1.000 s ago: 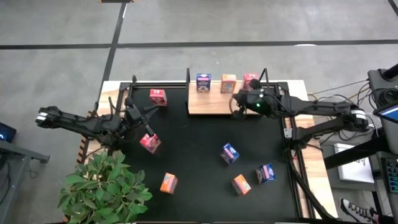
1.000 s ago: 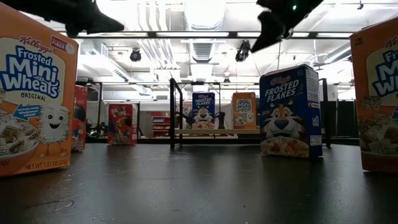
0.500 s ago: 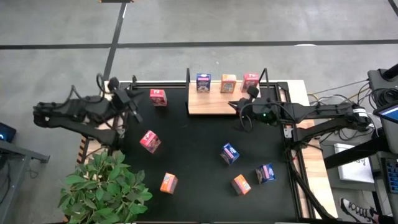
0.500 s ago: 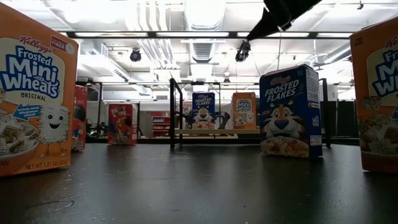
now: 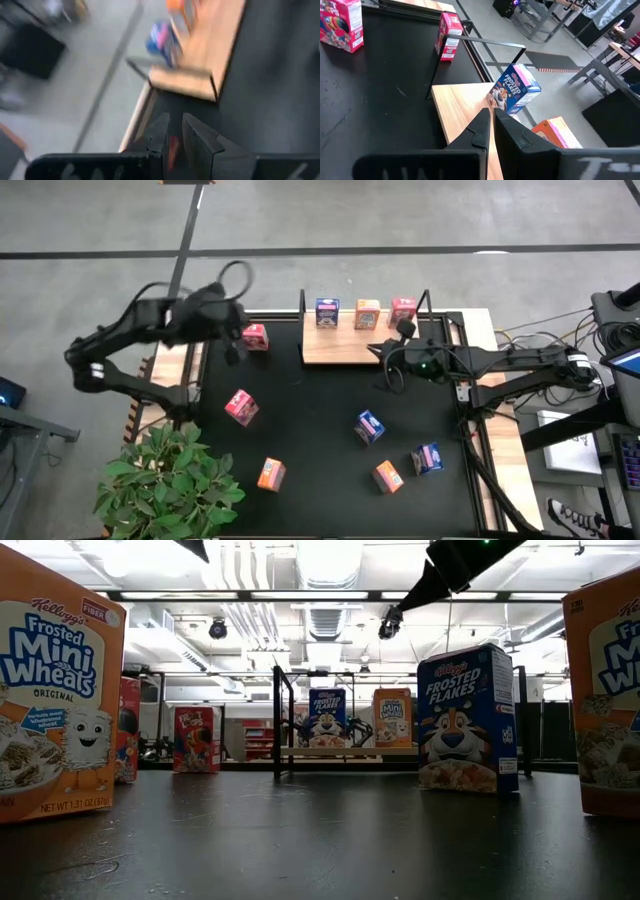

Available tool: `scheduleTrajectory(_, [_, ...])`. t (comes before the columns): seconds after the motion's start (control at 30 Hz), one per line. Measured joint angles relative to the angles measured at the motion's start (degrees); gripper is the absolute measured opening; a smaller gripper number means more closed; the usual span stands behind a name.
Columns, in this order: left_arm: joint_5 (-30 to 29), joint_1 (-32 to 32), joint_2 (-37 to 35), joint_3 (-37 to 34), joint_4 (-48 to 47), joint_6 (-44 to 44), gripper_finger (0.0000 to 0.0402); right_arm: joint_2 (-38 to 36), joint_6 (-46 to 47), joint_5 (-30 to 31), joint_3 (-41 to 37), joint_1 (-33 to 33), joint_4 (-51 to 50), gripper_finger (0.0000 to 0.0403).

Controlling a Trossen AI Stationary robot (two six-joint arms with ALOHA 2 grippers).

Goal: Stack cereal on shelf
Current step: Put the top red cereal box on the shelf aligned with the other red cereal box

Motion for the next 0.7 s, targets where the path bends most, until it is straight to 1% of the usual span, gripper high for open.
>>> scheduleTrajectory(0.07, [2.43,3.49,3.99,3.58,-6.81,1.35,0.0035,0.00,-0.05,-0.02,-0.89,0.00,1.30,0.0013])
scheduleTrajectory(0.13, [2.66,6.42,7.68,6.76,-11.99,2.63,0.0036,0.00,-0.71,-0.10,-2.18,0.00,3.60,0.0013])
scheduleTrajectory(0.27, [3.00,11.36,13.75,11.69,-16.91,6.23,0.0036,0.00,-2.43,-0.17,-5.13,-0.01,8.85,0.0013])
scheduleTrajectory(0.33, [5.80,13.58,15.93,13.88,-17.79,8.04,0.0036,0.00,-2.87,-0.22,-6.29,-0.02,10.97,0.0013])
scheduleTrajectory(0.4, [10.18,15.78,17.67,15.43,-18.05,8.17,0.0037,0.00,-3.08,-1.53,-7.28,-0.02,12.38,0.0013])
scheduleTrajectory(0.5, [15.03,17.81,19.58,15.78,-18.17,7.69,0.0044,0.02,-3.61,-3.04,-7.60,-0.02,13.02,0.0013])
scheduleTrajectory(0.6, [15.28,18.14,20.74,14.03,-17.62,7.39,0.0062,0.00,-4.24,-3.16,-7.60,-0.02,12.98,0.0013])
scheduleTrajectory(0.7, [15.26,18.14,21.80,12.50,-16.76,7.12,0.0090,0.00,-4.69,-3.45,-7.60,-0.03,12.96,0.0013])
